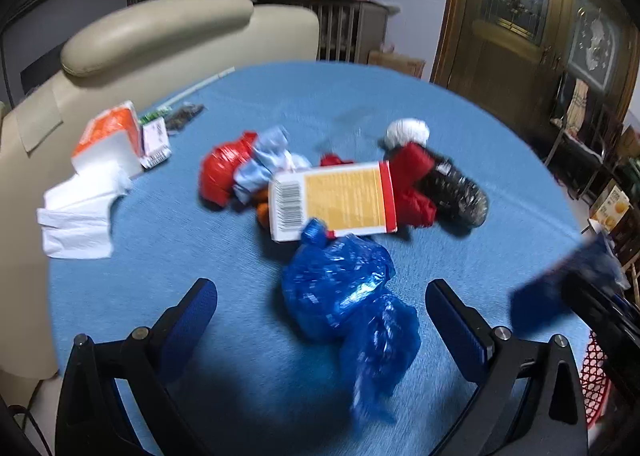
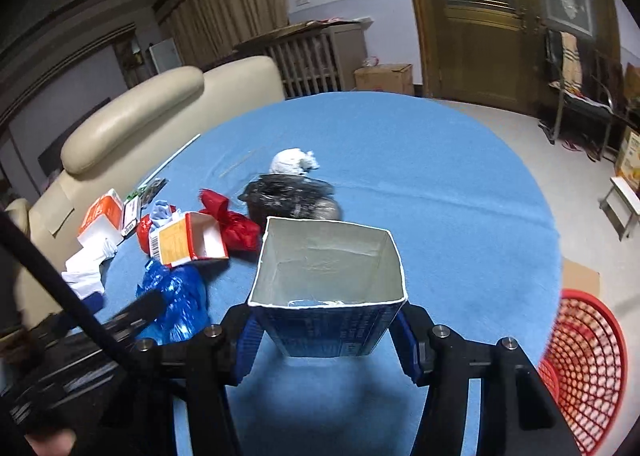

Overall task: Collect trash
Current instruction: 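Grasp the white-and-blue paper box with the right gripper while the left grasps the blue bag, then carry both items to the red basket and open the right gripper over it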

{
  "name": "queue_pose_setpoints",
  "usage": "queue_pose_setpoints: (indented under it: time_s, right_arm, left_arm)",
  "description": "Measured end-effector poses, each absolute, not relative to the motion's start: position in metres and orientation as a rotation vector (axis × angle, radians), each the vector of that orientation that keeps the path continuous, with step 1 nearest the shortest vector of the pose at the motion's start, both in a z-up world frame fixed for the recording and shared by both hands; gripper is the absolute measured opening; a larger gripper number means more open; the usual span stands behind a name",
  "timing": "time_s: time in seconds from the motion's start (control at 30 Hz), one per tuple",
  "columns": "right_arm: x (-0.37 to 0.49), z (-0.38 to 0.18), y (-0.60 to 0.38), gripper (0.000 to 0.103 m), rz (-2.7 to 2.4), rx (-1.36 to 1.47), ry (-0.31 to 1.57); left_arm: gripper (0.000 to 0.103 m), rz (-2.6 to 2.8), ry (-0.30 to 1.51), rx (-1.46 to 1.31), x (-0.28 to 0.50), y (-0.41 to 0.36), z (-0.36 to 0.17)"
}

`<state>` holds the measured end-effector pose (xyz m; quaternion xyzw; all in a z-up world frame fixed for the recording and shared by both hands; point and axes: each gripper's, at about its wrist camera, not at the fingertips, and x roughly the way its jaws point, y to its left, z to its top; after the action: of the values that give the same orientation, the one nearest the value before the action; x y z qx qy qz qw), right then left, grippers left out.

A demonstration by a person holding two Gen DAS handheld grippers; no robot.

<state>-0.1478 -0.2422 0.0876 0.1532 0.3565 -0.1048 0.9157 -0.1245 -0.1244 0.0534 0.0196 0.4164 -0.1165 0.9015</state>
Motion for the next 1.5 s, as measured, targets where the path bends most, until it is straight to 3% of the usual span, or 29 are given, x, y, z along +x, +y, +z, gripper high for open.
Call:
queue_pose_setpoints:
  time_s: [0.13, 0.17, 0.2, 0.23, 0.27, 0.93, 1.5]
  right_arm:
    - [-0.161, 0.087, -0.245, 0.059, -0.223, 0.307, 0.741]
    - [-0.165, 0.086, -0.247, 0.059, -0.224, 0.305, 0.741]
    - [-0.168, 0.086, -0.248, 0.059, -0.227, 0.307, 0.741]
    - [-0.171, 0.085, -0.249, 0.059, -0.227, 0.311, 0.74]
    - [-0.175, 0.085, -0.25, 0.059, -0.229, 0.317, 0.737]
    - [-0.203, 0.111, -0.233, 0.059, -0.246, 0.271, 0.685]
    - [-0.243, 0.132, -0.242, 0.059, -0.329, 0.276, 0.612]
  left_arm:
    - [0.103, -0.22, 0.905, 0.038, -0.111, -0.13, 0.036]
    - [0.098, -0.219, 0.911, 0.039, -0.109, -0.13, 0.033]
    - [0.092, -0.233, 0.919, 0.039, -0.107, -0.131, 0.03]
    - [0.07, -0.254, 0.932, 0.042, -0.106, -0.131, 0.028]
    - [0.059, -0.263, 0.949, 0.05, -0.105, -0.132, 0.026]
    - [0.056, -0.349, 0.741, 0.018, -0.177, -0.086, 0.092]
    - [0.056, -0.455, 0.679, 0.037, -0.202, -0.111, 0.112]
